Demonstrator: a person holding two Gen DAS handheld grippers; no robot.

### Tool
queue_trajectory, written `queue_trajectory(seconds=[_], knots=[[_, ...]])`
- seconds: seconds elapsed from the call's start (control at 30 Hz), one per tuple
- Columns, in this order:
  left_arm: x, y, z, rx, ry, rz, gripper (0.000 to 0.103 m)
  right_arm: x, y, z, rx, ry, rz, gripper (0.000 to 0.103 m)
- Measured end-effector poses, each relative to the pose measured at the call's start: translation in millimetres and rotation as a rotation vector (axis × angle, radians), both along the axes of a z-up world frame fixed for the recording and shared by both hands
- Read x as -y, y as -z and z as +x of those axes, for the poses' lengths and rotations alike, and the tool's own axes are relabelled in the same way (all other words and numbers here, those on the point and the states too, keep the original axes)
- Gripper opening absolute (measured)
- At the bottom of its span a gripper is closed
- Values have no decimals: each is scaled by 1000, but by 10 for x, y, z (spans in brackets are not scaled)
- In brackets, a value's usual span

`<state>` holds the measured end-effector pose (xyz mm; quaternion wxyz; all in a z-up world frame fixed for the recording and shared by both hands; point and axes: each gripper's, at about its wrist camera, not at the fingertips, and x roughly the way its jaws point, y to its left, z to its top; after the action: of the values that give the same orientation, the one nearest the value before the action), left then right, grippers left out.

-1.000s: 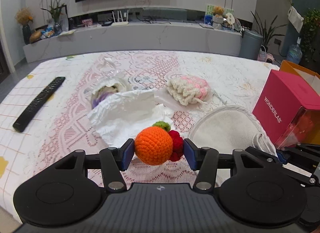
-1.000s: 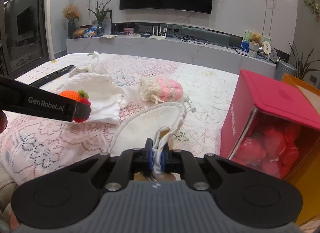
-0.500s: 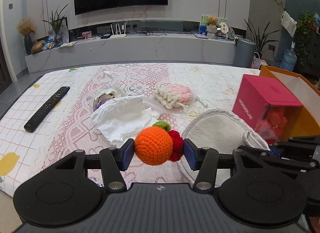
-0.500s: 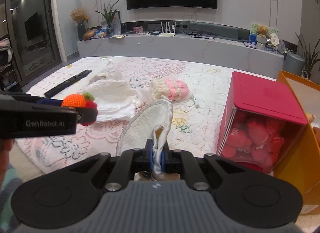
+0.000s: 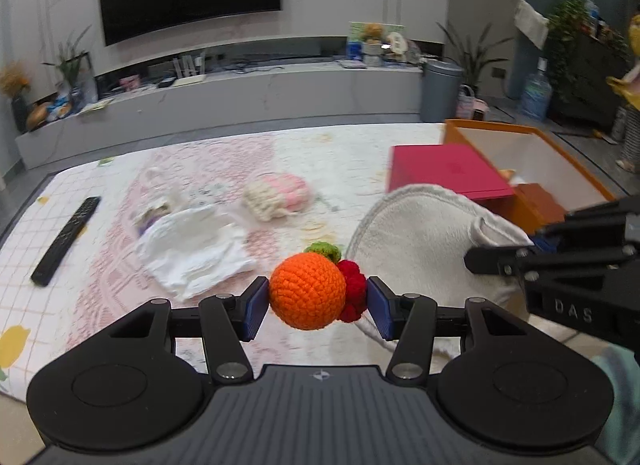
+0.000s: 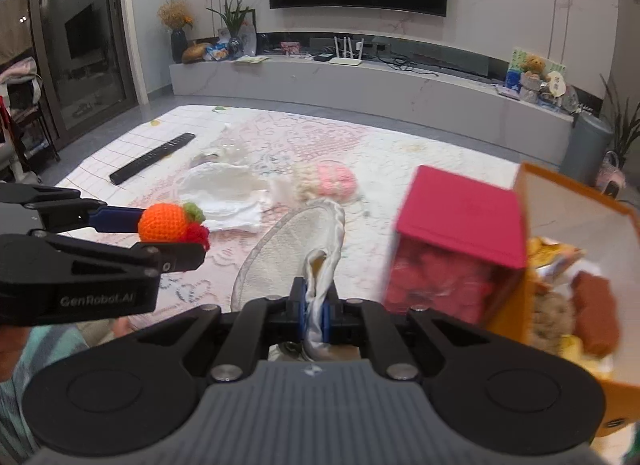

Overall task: Organize soft objects
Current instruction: 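Carry the crocheted fruit and cloth pad into the orange shoebox and release both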

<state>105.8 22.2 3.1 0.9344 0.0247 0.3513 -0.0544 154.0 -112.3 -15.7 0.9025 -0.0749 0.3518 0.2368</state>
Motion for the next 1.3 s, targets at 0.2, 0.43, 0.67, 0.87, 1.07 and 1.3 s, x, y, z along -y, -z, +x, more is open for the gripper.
queue_trajectory(seconds=[0.2,0.43,0.67,0.87,1.07,1.3], knots=[[390,-191,61,23,96,7,60,384,-290,19,8,32,-37,5],[859,-445,286,62,225,-2,60,872,-646,172,44,87,-52,5],[1294,-597,659,103,312,22,60,1325,-913,487,84,156,-105,5],[1670,-511,1019,98,371,68,59,1676,-888,846,70,227,-173,5],[2074,-234,1346,80,465,171,59,1968,-767,1248,58,346,-208,6],[2367,192,1782,25,517,270,59,2169,-367,1688,-7,423,-217,6]])
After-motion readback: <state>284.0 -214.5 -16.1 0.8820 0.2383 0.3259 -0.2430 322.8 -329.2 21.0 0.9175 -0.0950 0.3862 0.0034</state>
